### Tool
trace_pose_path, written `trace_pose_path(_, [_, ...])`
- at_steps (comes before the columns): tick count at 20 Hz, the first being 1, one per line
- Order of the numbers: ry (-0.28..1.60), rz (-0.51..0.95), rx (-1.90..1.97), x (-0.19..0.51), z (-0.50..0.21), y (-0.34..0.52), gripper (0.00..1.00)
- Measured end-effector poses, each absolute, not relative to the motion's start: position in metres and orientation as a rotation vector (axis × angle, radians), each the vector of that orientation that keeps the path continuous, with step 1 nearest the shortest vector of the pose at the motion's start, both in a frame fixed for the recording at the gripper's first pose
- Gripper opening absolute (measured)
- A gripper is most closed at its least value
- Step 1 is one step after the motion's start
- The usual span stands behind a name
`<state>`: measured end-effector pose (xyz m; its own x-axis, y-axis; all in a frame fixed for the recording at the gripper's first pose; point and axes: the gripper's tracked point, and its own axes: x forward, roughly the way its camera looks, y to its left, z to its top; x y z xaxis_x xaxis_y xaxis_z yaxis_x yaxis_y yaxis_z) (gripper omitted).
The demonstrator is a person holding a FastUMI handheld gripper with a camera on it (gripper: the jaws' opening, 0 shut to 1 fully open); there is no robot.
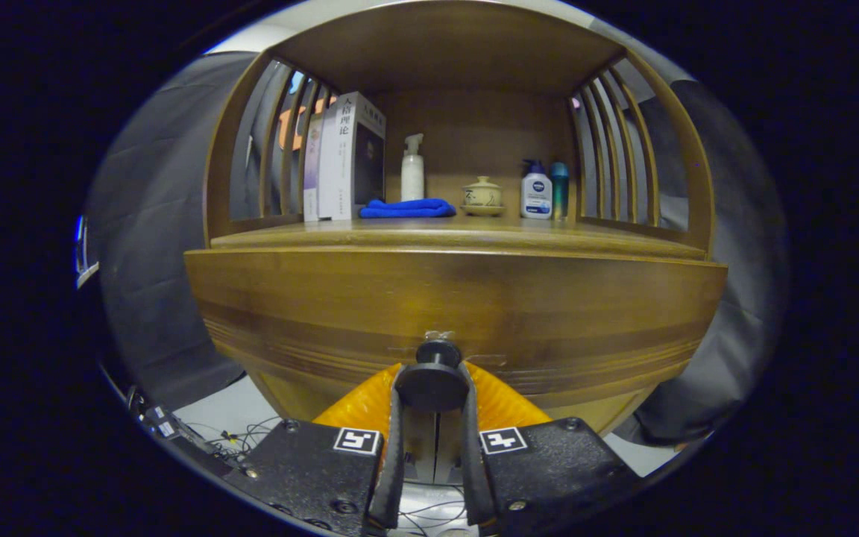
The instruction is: Pull open the drawer, take out the items inside it, and place them on the countertop above the cabinet.
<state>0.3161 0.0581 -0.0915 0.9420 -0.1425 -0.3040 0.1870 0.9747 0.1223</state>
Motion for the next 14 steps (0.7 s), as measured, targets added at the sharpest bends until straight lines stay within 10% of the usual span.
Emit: trace_pose_path(14, [0.269,-0.156,0.130,0.223,-0.091,0.089,0.36])
